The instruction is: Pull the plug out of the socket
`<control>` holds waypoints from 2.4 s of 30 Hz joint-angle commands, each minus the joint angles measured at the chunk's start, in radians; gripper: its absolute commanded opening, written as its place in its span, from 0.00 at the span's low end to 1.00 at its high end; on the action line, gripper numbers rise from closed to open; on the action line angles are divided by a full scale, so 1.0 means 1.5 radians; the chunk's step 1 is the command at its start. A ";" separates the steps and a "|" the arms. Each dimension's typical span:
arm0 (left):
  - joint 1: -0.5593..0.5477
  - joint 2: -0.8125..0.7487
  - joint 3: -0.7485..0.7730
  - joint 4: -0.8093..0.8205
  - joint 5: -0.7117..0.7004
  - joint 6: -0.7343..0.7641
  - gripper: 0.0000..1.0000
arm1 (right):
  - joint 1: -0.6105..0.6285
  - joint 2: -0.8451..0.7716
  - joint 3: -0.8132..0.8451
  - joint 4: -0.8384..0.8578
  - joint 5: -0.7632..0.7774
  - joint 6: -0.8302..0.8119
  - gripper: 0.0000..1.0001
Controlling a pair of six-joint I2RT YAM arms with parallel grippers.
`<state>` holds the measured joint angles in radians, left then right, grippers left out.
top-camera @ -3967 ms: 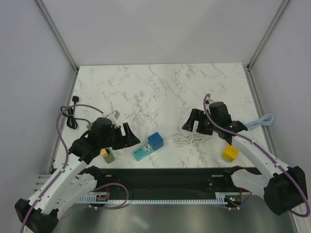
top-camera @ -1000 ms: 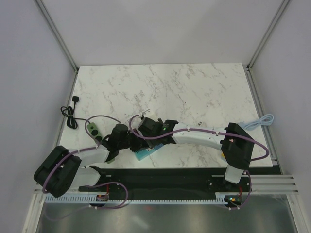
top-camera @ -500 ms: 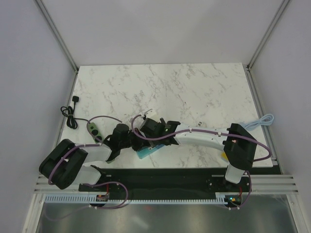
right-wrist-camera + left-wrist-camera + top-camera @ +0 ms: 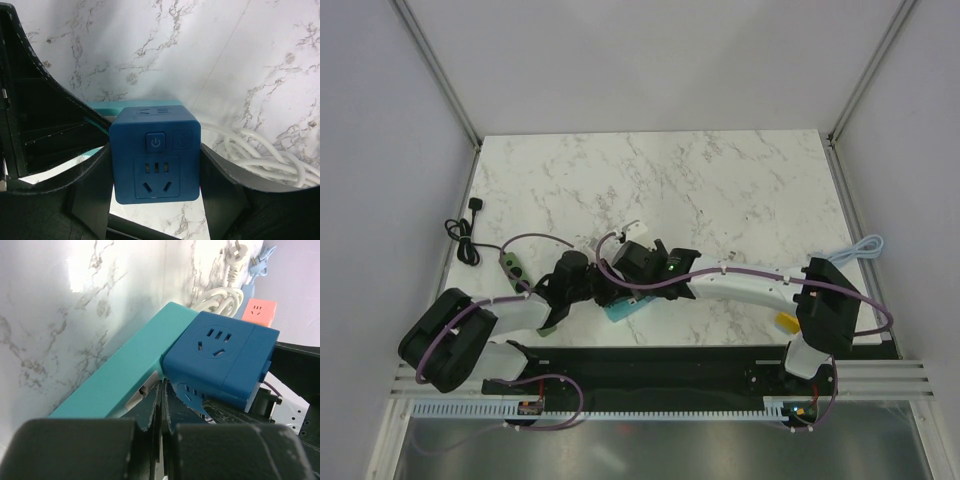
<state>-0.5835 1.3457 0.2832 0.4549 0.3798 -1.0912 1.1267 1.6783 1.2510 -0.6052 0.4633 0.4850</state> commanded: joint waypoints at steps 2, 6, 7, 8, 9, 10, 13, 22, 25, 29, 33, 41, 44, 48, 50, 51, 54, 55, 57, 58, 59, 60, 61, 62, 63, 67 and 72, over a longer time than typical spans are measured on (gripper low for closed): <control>-0.002 0.045 -0.050 -0.248 -0.135 0.076 0.02 | -0.003 -0.127 0.037 0.108 0.096 0.006 0.00; -0.002 0.019 -0.036 -0.261 -0.127 0.091 0.02 | -0.012 -0.137 -0.004 0.114 0.096 0.017 0.00; -0.003 -0.002 -0.032 -0.268 -0.128 0.094 0.02 | -0.017 -0.140 -0.014 0.117 0.095 0.019 0.00; -0.002 -0.014 -0.028 -0.277 -0.131 0.096 0.02 | -0.019 -0.150 -0.033 0.123 0.095 0.028 0.00; -0.002 -0.027 -0.020 -0.299 -0.143 0.103 0.02 | -0.020 -0.156 -0.041 0.129 0.091 0.030 0.00; -0.002 -0.049 -0.014 -0.315 -0.149 0.107 0.02 | -0.022 -0.168 -0.050 0.140 0.090 0.031 0.00; -0.002 -0.095 0.016 -0.359 -0.156 0.136 0.02 | -0.025 -0.173 -0.068 0.143 0.082 0.025 0.00; -0.001 -0.284 0.093 -0.390 -0.043 0.256 0.39 | -0.039 -0.226 -0.174 0.192 0.011 -0.033 0.00; -0.001 -0.317 0.121 -0.399 0.003 0.282 0.66 | -0.044 -0.257 -0.202 0.198 0.001 -0.052 0.00; -0.001 -0.346 0.163 -0.416 0.084 0.318 0.83 | -0.045 -0.300 -0.237 0.201 -0.011 -0.074 0.00; -0.002 -0.322 0.209 -0.485 0.070 0.340 0.93 | -0.045 -0.365 -0.282 0.225 -0.063 -0.100 0.00; -0.003 -0.231 0.187 -0.404 0.184 0.317 0.94 | -0.049 -0.450 -0.342 0.237 -0.140 -0.137 0.00; -0.009 -0.203 0.165 -0.346 0.217 0.291 0.94 | -0.051 -0.460 -0.348 0.239 -0.155 -0.137 0.00; -0.040 -0.164 0.164 -0.334 0.195 0.281 0.94 | -0.051 -0.461 -0.349 0.249 -0.171 -0.134 0.00; -0.056 -0.144 0.166 -0.325 0.191 0.276 0.92 | -0.051 -0.461 -0.349 0.254 -0.182 -0.134 0.00; -0.064 -0.128 0.166 -0.318 0.189 0.274 0.90 | -0.052 -0.459 -0.348 0.257 -0.182 -0.133 0.00; -0.068 -0.107 0.164 -0.308 0.172 0.265 0.81 | -0.051 -0.458 -0.347 0.261 -0.191 -0.131 0.00; -0.068 -0.102 0.167 -0.307 0.163 0.263 0.77 | -0.052 -0.459 -0.347 0.263 -0.193 -0.128 0.00; -0.068 -0.092 0.169 -0.308 0.154 0.260 0.63 | -0.052 -0.460 -0.348 0.266 -0.199 -0.124 0.00; -0.068 -0.083 0.171 -0.308 0.143 0.254 0.57 | -0.052 -0.461 -0.347 0.267 -0.200 -0.119 0.00; -0.068 -0.079 0.171 -0.308 0.136 0.249 0.43 | -0.051 -0.462 -0.348 0.268 -0.209 -0.116 0.00; -0.068 -0.076 0.171 -0.312 0.126 0.244 0.34 | -0.052 -0.464 -0.350 0.273 -0.213 -0.114 0.00; -0.068 -0.070 0.169 -0.318 0.094 0.227 0.22 | -0.051 -0.466 -0.351 0.274 -0.215 -0.110 0.00; -0.068 -0.069 0.166 -0.322 0.077 0.217 0.11 | -0.051 -0.467 -0.353 0.276 -0.218 -0.104 0.00; -0.068 -0.068 0.163 -0.330 0.062 0.207 0.02 | -0.051 -0.467 -0.356 0.277 -0.217 -0.099 0.00; -0.068 -0.083 0.133 -0.332 -0.011 0.148 0.02 | -0.052 -0.466 -0.373 0.280 -0.202 -0.072 0.00; -0.068 -0.099 0.121 -0.332 -0.031 0.147 0.02 | -0.052 -0.487 -0.396 0.282 -0.134 -0.022 0.00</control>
<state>-0.6868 1.2167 0.4706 -0.0525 0.4095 -0.8230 1.0481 0.9855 0.6689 -0.2398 0.1867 0.3870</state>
